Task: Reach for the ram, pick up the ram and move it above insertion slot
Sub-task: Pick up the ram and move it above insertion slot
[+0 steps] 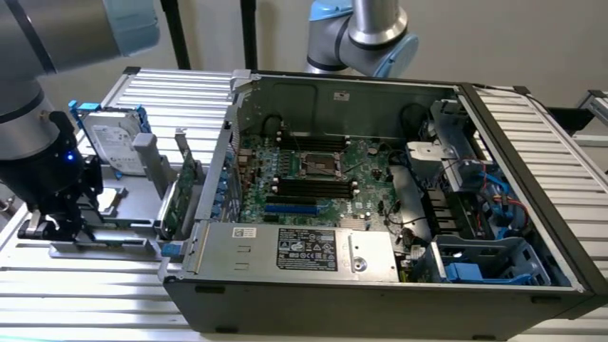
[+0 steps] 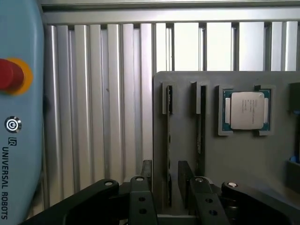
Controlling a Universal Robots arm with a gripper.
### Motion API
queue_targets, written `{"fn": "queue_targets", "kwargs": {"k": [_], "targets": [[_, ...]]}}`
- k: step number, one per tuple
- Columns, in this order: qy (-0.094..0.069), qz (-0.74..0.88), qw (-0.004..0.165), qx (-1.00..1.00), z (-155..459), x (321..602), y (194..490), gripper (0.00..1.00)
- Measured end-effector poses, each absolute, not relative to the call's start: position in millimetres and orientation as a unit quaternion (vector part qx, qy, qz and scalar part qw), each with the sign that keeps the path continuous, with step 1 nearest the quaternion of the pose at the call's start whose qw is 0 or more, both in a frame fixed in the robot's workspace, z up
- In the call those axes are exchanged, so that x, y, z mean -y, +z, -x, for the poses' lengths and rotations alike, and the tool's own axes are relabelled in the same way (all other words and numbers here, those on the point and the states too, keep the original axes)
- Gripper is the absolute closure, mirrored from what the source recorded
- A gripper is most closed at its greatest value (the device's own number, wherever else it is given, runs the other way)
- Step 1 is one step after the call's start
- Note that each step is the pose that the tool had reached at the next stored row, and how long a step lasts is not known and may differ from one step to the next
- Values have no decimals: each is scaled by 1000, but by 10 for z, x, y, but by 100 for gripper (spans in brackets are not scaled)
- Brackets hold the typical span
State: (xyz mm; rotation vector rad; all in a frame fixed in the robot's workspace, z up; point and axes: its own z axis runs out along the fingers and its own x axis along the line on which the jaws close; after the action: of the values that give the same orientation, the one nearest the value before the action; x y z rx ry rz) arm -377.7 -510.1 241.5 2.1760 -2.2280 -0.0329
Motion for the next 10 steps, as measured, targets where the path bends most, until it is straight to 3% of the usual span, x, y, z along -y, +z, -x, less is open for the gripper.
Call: {"fn": "queue_targets", "kwargs": {"k": [10], "targets": [[-11,-699,14,715,3776,5102,2232,64]]}}
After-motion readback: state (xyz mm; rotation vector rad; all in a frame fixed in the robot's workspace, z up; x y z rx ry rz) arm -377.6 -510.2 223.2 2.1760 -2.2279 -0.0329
